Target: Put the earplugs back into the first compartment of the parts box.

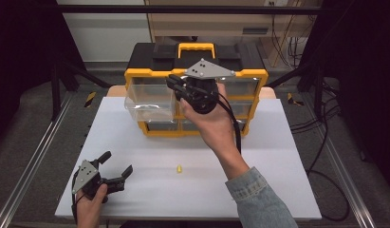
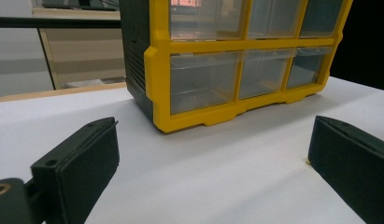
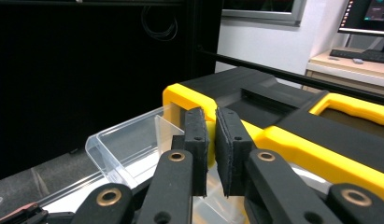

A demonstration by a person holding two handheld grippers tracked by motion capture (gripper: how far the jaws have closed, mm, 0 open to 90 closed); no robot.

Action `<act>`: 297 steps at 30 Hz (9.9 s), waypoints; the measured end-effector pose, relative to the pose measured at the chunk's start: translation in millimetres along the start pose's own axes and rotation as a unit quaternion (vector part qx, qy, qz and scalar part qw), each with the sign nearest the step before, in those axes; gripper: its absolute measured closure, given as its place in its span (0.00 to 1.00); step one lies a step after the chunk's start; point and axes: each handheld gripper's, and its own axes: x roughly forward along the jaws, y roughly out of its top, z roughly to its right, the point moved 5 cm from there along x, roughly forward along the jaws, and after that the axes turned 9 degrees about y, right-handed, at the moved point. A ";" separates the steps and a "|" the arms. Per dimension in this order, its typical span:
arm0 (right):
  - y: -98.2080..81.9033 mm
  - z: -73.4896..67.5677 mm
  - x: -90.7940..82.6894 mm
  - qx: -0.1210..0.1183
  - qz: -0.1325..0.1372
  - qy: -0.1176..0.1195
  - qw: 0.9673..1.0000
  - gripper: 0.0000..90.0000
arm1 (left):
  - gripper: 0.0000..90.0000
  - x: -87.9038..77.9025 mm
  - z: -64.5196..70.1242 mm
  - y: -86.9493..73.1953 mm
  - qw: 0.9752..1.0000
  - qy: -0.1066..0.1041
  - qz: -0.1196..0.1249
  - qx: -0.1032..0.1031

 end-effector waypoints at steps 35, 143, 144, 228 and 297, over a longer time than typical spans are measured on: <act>-38.7 -6.7 -21.6 -0.017 -0.027 -0.015 0.999 0.10 | 0.02 0.4 -1.1 0.1 1.000 0.005 0.000 0.003; -276.1 -38.1 35.9 0.130 -0.317 0.016 0.939 0.71 | 0.01 -1.8 -3.0 1.1 1.000 0.005 0.009 0.008; -276.9 -37.7 36.0 0.121 -0.320 0.020 0.939 0.72 | 0.01 -1.6 -3.1 1.0 1.000 0.005 0.009 0.007; -2.6 -8.9 0.0 -0.011 0.024 0.003 1.000 0.93 | 0.01 -3.4 -1.0 1.9 1.000 -0.001 0.014 0.005; -32.5 39.4 -38.5 0.017 0.022 -0.032 0.999 0.06 | 0.01 -1.4 -1.6 0.6 1.000 0.001 0.010 0.006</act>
